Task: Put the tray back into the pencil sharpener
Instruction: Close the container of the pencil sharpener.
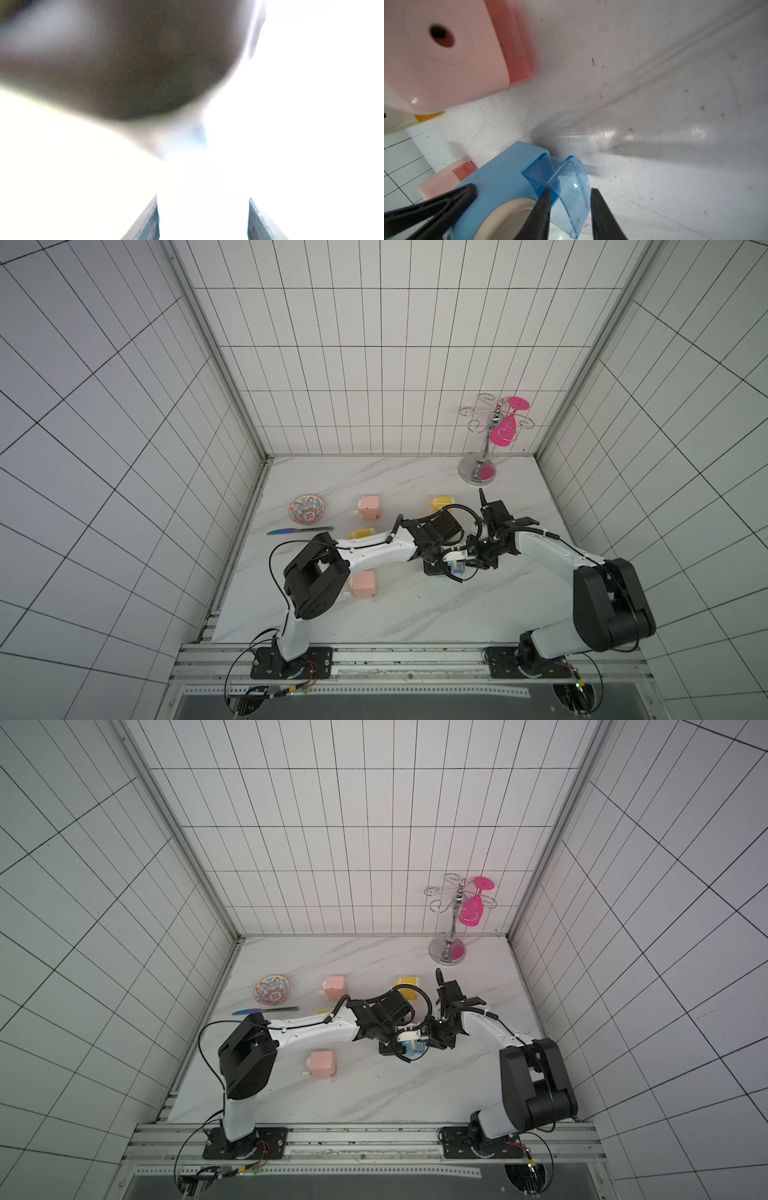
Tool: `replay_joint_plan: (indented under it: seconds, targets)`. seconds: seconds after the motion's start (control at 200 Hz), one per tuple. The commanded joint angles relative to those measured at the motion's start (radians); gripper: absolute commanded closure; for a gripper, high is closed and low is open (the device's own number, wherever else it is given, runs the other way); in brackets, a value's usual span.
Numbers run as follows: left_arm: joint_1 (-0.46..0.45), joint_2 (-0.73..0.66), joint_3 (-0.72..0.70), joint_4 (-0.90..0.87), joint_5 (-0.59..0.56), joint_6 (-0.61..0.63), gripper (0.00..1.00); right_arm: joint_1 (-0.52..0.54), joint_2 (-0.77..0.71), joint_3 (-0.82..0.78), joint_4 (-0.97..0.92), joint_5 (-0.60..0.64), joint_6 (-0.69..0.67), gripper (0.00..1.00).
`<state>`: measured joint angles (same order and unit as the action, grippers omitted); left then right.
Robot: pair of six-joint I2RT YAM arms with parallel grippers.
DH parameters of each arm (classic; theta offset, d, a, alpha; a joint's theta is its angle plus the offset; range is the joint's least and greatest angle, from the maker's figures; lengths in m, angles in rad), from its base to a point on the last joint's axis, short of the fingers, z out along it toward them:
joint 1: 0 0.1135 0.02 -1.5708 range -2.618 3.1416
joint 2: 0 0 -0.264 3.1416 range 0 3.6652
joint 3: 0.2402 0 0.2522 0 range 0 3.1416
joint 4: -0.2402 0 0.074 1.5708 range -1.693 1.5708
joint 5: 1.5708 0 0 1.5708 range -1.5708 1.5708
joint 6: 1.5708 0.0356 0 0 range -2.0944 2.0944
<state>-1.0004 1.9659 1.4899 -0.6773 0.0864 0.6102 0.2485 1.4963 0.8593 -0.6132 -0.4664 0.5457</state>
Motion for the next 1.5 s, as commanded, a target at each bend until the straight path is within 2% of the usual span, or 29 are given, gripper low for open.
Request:
replay_joint_plan:
  seconds: [0.0, 0.55, 0.88, 1.199, 1.494]
  targets:
    - [0.006, 0.054, -0.034, -0.131, -0.046, 0.013, 0.44, -0.011, 0.005, 0.01, -0.013, -0.096, 0.014, 0.66]
    - [0.003, 0.076, -0.01, -0.145, -0.062, 0.006, 0.28, -0.003, 0.038, 0.004, -0.011, -0.117, -0.003, 0.66]
    - [0.002, 0.077, -0.006, -0.143, -0.075, 0.002, 0.25, -0.007, -0.004, 0.01, -0.005, -0.1, 0.008, 0.66]
    - [0.005, 0.073, -0.009, -0.139, -0.08, 0.002, 0.25, -0.052, -0.089, 0.014, -0.014, -0.082, 0.029, 0.66]
    - [0.005, 0.058, -0.018, -0.122, -0.081, -0.001, 0.25, -0.084, -0.046, 0.008, -0.043, -0.05, 0.019, 0.66]
